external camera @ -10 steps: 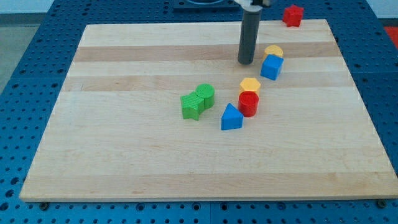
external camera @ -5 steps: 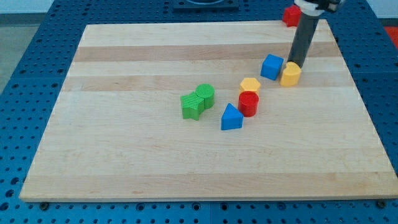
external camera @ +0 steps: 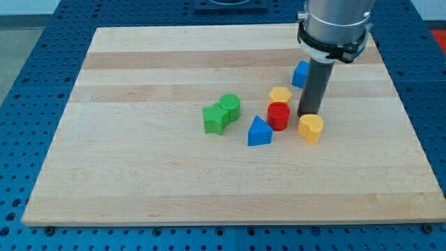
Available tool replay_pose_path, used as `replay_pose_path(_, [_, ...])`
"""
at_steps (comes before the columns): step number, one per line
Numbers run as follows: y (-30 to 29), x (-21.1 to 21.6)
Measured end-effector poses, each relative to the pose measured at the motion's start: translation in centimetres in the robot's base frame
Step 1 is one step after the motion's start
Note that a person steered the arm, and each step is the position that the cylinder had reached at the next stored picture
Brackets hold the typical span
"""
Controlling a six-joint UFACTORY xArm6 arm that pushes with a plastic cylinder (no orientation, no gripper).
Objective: Separate the yellow heart from the blue cube
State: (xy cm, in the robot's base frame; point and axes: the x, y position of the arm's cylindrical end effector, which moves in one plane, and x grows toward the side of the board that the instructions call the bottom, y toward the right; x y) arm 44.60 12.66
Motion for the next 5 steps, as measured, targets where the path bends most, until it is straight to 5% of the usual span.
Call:
replay_pose_path(3, [11.4,0.5])
replay_pose_path(5, [6.6,8.9])
